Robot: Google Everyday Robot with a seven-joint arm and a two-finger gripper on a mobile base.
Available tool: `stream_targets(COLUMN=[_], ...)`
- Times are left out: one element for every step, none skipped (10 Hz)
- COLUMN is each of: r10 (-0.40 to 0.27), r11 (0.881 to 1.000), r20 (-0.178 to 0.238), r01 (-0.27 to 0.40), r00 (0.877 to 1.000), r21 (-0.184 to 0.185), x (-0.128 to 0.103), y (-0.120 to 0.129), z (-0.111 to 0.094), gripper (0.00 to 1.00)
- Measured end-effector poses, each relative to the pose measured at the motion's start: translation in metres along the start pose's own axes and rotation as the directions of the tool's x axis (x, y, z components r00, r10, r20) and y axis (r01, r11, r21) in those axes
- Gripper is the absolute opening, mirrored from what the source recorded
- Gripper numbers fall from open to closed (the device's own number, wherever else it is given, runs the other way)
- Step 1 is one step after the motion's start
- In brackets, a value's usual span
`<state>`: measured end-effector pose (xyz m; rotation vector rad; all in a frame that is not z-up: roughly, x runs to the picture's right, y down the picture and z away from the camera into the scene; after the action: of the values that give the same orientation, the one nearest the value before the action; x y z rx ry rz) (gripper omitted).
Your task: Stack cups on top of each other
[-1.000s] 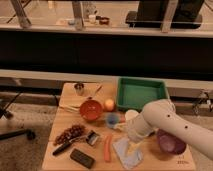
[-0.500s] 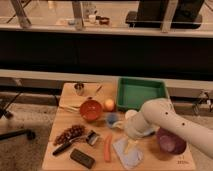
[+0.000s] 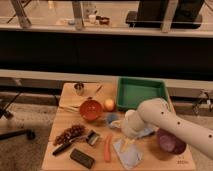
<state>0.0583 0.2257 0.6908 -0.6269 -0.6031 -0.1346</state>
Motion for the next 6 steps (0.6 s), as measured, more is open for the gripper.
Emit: stream_targets(r10=[0.001, 0.005, 0.008, 0.009, 0.009, 0.012], r11=[1.0, 1.0, 1.0, 1.0, 1.0, 1.0], r20=[0.001, 0.003, 0.004, 0.006, 0.007, 0.009], r01=[-0.001, -0.005, -0.008, -0.009, -0.009, -0.013], r00=[1.0, 1.0, 1.0, 1.0, 1.0, 1.0], r21=[0.004, 0.008, 0.012, 0.013, 0.013, 0.015], x=[0.0, 0.002, 0.003, 0.004, 0.005, 0.007], y=[-0.004, -0.007, -0.011, -0.018, -0.022, -0.027], z=[0.001, 0.002, 0.002, 0.005, 0.008, 0.01], gripper=[0.8, 0.8, 0.8, 0.8, 0.8, 0.8])
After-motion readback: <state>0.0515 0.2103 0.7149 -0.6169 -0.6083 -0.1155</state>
